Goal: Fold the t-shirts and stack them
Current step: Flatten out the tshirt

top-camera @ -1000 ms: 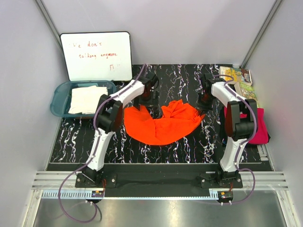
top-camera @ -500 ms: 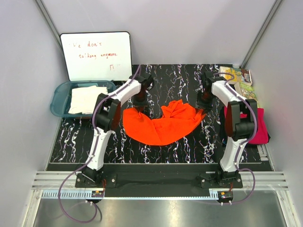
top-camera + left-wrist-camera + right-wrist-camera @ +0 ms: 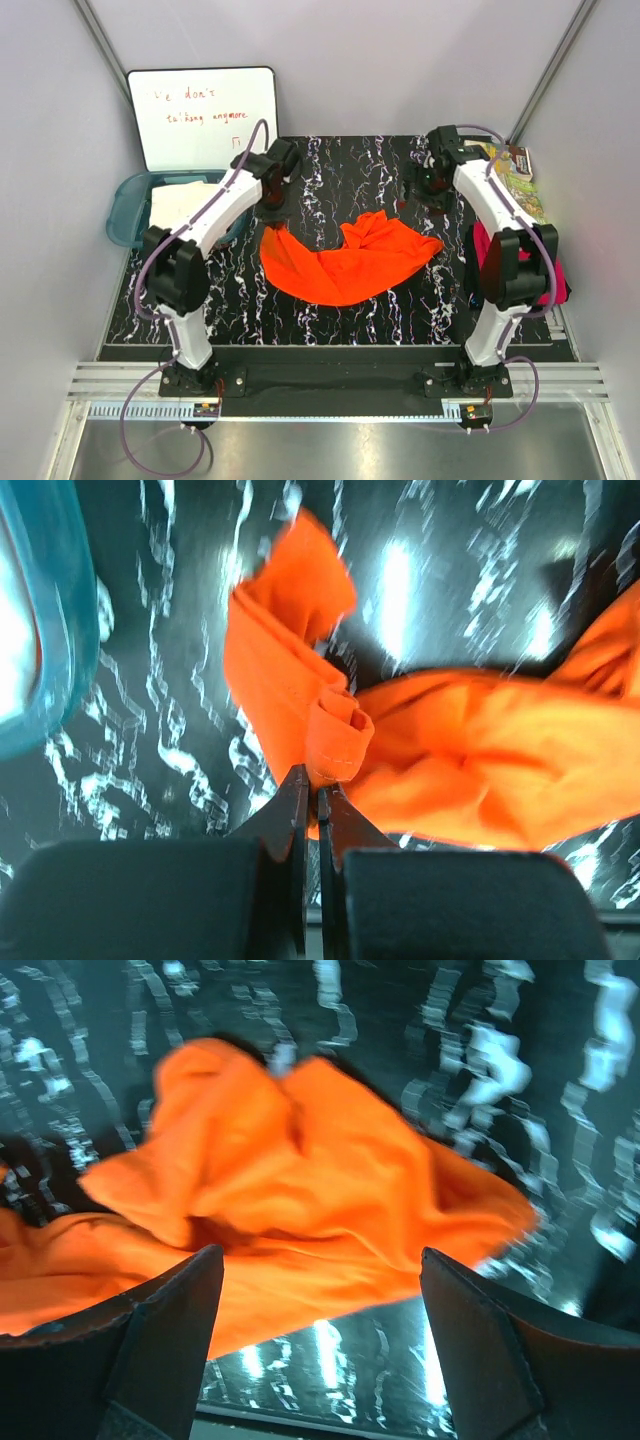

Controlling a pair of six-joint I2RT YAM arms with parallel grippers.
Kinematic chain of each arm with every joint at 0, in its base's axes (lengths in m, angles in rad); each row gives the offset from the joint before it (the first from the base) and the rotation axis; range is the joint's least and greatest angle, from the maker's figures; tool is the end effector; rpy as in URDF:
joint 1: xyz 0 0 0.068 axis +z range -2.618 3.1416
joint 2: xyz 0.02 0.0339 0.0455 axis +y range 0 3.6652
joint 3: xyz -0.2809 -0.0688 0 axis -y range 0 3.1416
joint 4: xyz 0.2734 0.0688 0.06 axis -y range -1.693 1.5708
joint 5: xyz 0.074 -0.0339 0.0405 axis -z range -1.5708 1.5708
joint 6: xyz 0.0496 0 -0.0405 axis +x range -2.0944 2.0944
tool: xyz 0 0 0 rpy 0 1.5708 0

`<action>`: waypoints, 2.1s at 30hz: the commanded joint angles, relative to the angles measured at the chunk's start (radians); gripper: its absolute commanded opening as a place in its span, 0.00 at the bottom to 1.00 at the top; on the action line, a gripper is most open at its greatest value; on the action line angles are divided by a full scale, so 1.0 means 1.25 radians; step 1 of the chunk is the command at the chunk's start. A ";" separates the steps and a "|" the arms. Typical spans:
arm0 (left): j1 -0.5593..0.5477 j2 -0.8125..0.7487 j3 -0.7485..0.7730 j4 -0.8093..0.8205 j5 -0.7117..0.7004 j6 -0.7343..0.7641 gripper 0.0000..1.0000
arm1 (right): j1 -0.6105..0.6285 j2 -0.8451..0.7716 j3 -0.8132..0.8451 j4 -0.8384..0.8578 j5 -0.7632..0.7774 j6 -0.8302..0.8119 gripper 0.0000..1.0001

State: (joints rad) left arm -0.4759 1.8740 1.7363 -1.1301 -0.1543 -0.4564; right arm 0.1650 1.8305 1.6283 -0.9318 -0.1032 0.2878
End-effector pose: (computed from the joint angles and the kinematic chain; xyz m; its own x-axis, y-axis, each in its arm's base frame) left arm 0.3765 -0.1855 0.2861 -0.9431 -0.0038 -0.3325 -0.0041 1.0000 0.0002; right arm 0.4176 0.0747 0.2771 -0.9156 0.1338 -0.3791 0.0558 0.9762 0.2096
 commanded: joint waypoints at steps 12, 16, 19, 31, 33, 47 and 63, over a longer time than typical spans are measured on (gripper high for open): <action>-0.032 -0.215 -0.271 -0.071 0.044 -0.078 0.00 | 0.077 0.285 0.215 0.035 -0.126 0.037 0.77; -0.054 -0.240 -0.308 -0.076 0.038 -0.091 0.00 | 0.089 0.328 0.239 0.039 -0.147 0.053 0.72; -0.065 -0.245 -0.327 -0.076 0.036 -0.097 0.00 | 0.105 0.363 0.261 0.043 -0.168 0.057 0.54; -0.075 -0.223 -0.277 -0.083 -0.007 -0.083 0.00 | 0.104 0.325 0.383 0.034 -0.074 0.048 0.00; -0.075 -0.192 -0.215 -0.095 -0.038 -0.068 0.00 | 0.084 0.306 0.439 0.026 -0.050 0.054 0.00; -0.071 -0.148 -0.127 -0.142 -0.177 -0.040 0.00 | -0.056 0.073 0.364 0.016 0.014 0.073 0.00; -0.113 -0.206 -0.275 -0.053 -0.069 -0.075 0.99 | -0.061 -0.075 -0.094 0.057 -0.043 0.052 0.00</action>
State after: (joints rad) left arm -0.6254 1.5654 1.2034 -1.2610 -0.1753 -0.5518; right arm 0.0872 1.7554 1.4929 -0.8978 -0.1249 0.3748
